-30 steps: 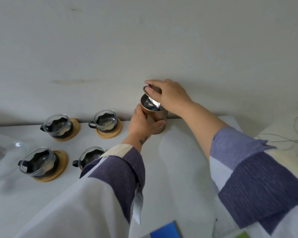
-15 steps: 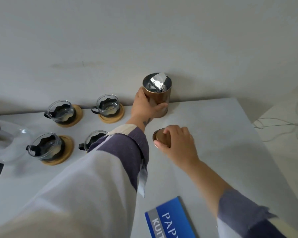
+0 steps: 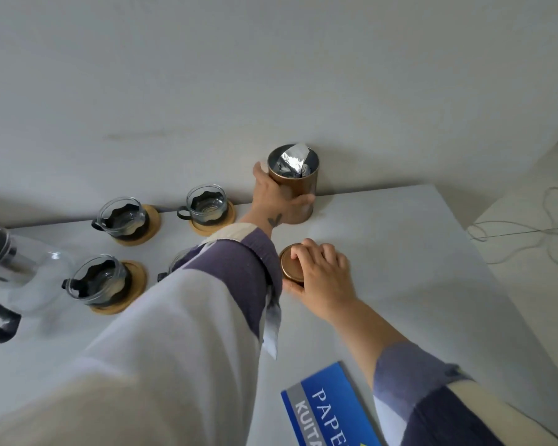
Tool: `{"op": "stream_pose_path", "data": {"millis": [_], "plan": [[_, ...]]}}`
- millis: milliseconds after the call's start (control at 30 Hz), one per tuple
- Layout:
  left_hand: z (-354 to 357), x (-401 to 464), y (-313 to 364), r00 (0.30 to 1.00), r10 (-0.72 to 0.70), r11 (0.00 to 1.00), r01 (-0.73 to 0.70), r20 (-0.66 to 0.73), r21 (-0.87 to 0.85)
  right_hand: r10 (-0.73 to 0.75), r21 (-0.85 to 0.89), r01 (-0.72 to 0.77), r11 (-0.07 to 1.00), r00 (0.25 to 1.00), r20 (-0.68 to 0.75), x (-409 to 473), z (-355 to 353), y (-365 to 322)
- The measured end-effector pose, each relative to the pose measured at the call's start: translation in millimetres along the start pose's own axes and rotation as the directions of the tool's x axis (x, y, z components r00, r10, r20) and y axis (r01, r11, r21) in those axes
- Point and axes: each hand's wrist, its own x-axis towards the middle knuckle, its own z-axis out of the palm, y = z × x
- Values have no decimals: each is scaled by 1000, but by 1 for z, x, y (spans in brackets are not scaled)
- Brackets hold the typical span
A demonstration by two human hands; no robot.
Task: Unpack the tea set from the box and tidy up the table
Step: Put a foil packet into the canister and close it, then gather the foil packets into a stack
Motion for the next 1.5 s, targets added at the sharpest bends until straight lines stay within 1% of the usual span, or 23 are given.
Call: {"op": "stream_pose_path", "data": {"millis": [67,133,233,300,400,533,667,700,767,833,867,933,1000,1067,1133,1200,1233,1333,1367,1500], "plan": [[-12,-7,9,999,-31,999,30,29,17,-2,-1,2,1000,997,71,0,-10,-4],[-27,-22,14,1000,-1,998,-1,22,65,22,43,-29,999,987,156,-2,-23,-6],[-59,-62,8,996,94,987,-92,-9,128,78,95,-96,991,981,175,-17,-47,-19],[-82,-96,-7,989,148,972,-145,-3,184,99,92,-118,989,978,184,-34,-58,-33],[-115,-150,-38,986,169,950,-164,4,265,119,129,-154,980,963,244,-69,-66,-62],[-152,-223,-83,993,114,942,-112,13,316,103,158,-163,974,937,333,-126,-63,-106],[-182,-289,-130,998,68,911,-64,3,408,54,125,-122,985,891,450,-176,-52,-145],[-188,-304,-142,999,50,906,-43,-6,422,58,128,-135,983,877,476,-188,-52,-154],[-197,-332,-165,1000,2,889,5,-15,458,112,151,-232,961,825,555,-207,-52,-172],[-202,-360,-186,998,-59,841,61,-21,538,188,160,-355,921,764,617,-227,-52,-188],[-203,-374,-195,996,-89,803,86,-23,590,224,154,-397,905,751,621,-237,-51,-194],[-201,-399,-212,988,-151,734,125,-19,667,291,117,-433,894,759,583,-255,-44,-205],[-196,-422,-225,983,-181,714,153,-31,683,335,96,-446,890,782,526,-270,-35,-218],[-190,-440,-233,979,-201,739,161,-13,654,398,150,-519,841,784,477,-281,-24,-232],[-183,-451,-243,973,-232,752,165,21,639,458,260,-587,767,784,420,-289,-17,-249],[-179,-457,-252,974,-219,704,120,52,700,471,346,-599,722,792,389,-291,-15,-265],[-179,-458,-257,975,-209,680,94,70,727,475,398,-611,684,788,393,-289,-14,-271],[-184,-459,-260,970,-233,722,129,63,680,495,516,-668,536,744,449,-279,-13,-280],[-186,-460,-260,972,-228,731,131,58,669,490,523,-674,522,739,463,-275,-13,-281],[-190,-461,-260,977,-199,712,94,72,695,444,511,-665,544,745,498,-267,-15,-292]]}}
